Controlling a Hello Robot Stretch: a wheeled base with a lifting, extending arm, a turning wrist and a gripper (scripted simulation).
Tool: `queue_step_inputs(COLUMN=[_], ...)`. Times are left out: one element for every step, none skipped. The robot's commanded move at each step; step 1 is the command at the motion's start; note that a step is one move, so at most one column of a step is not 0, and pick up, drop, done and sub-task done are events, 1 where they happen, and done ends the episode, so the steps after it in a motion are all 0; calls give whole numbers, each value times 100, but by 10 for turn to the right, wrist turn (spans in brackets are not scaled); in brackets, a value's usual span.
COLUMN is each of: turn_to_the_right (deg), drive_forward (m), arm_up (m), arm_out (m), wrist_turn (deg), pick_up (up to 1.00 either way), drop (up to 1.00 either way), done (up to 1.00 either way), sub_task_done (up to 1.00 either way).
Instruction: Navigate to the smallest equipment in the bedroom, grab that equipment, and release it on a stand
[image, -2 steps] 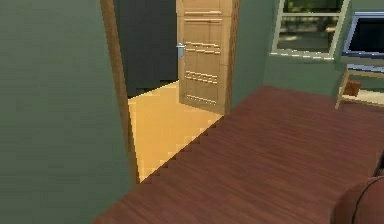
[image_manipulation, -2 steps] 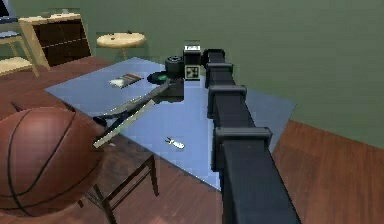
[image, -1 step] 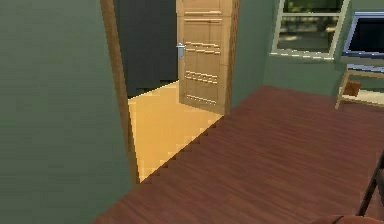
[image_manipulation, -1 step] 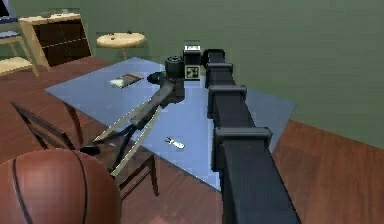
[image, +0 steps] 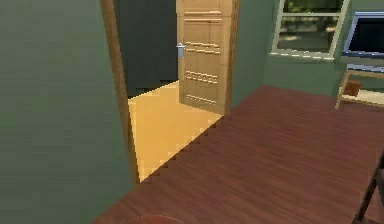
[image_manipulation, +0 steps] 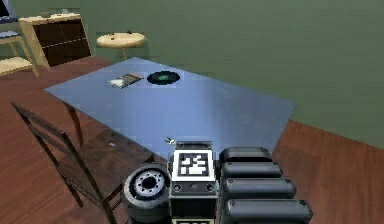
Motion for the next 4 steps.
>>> queue_step_inputs(turn_to_the_right=[0, 420, 0, 150], drive_forward=[45, 0, 95, 0], arm_up=[0, 0, 0, 0], arm_out=[0, 0, 0, 0], wrist_turn=[0, 0, 0, 0], pick_up=[0, 0, 0, 0], drop=[0, 0, 0, 0], done=[0, 0, 0, 0], sub_task_done=[0, 0, 0, 0])
